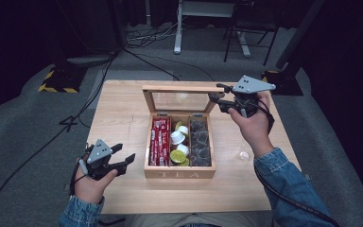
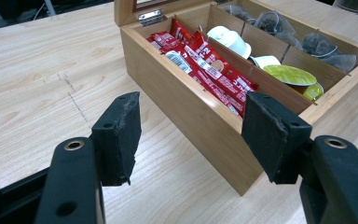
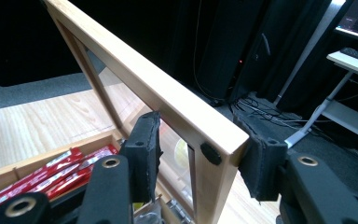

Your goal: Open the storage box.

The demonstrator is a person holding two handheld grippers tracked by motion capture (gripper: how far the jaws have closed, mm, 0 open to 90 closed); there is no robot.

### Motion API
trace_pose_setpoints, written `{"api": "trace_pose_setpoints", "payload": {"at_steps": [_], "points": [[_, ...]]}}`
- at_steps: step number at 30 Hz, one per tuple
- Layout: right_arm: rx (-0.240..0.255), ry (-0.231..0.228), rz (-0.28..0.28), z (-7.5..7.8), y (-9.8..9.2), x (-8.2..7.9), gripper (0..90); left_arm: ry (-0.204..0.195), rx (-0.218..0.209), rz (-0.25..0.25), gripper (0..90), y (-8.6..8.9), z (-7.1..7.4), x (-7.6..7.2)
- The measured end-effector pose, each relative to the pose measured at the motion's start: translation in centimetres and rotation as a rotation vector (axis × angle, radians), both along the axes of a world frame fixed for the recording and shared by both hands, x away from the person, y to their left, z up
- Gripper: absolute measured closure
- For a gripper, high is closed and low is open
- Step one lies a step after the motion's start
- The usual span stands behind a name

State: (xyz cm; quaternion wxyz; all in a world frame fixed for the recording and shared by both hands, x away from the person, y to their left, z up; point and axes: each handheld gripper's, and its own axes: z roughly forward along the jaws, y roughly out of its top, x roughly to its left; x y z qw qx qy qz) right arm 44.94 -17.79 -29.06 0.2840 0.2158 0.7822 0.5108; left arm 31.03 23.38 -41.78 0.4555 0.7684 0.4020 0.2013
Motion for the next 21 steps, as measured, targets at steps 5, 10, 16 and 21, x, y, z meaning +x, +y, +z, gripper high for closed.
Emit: {"api": "trace_pose_setpoints", "payload": {"at_steps": [5,10,16,21], "points": [[-0.003,-0.003,-0.018,0.4,0.2,1.0,52.9,0.002,-0.004,-0.003,38.0,0.0,-0.1,0.4],[0.018,0.008,-0.031,0.6,0.3,2.1,51.5,0.008,-0.006,-0.007,37.8,0.0,-0.2,0.7],[0.027,0.024,-0.05,1.0,0.7,3.7,49.0,0.03,-0.002,-0.011,37.2,0.3,-0.5,1.1],[0.027,0.017,-0.071,0.9,1.1,5.0,45.8,0.045,-0.002,-0.012,36.7,0.3,-0.8,1.3]]}}
